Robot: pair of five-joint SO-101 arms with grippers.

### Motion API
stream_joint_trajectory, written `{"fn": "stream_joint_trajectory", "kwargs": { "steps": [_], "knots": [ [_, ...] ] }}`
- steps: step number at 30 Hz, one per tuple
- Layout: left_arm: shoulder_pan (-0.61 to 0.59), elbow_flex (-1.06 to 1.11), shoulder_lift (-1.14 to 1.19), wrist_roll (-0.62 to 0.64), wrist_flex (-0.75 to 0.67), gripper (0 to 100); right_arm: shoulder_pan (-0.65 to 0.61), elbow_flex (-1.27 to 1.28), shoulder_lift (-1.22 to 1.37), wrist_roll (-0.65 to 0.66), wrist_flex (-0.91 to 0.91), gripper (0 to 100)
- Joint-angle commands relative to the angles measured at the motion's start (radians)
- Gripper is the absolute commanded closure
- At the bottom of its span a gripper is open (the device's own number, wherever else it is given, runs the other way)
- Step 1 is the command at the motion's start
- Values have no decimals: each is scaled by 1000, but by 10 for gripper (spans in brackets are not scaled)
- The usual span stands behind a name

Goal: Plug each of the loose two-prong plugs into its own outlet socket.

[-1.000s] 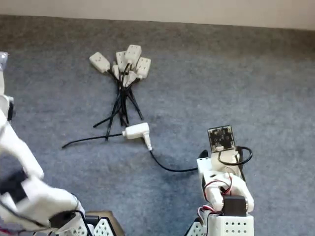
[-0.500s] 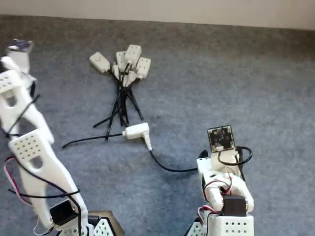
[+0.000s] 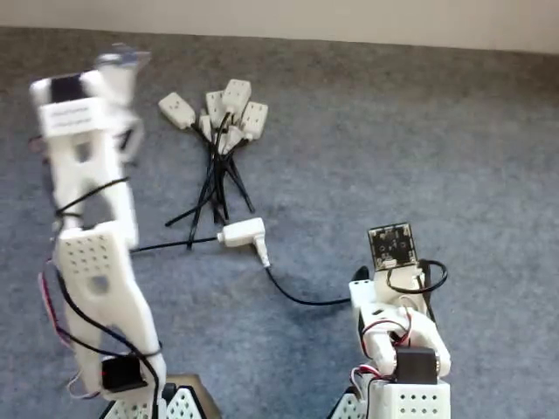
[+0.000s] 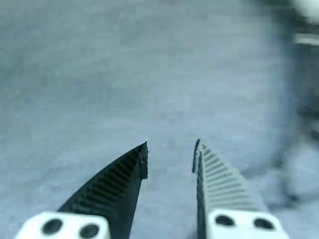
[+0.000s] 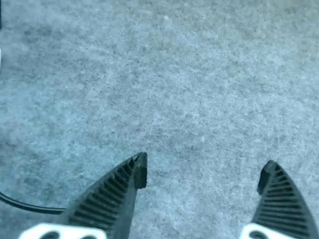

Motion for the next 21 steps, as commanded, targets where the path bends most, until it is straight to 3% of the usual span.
{"fn": "stream_joint_trajectory", "kwargs": {
  "steps": [1,7,13,21],
  "knots": [
    [229,364,-352,-17,3,811,-16,94,-22,11,-27,666],
    [418,720,-619,-17,-71,811,-16,94,-22,12,-27,666],
    [487,964,-582,-63,-287,811,-16,94,-22,12,-27,666],
    [509,1072,-536,-71,-384,811,-16,94,-22,12,-27,666]
  ]
}}
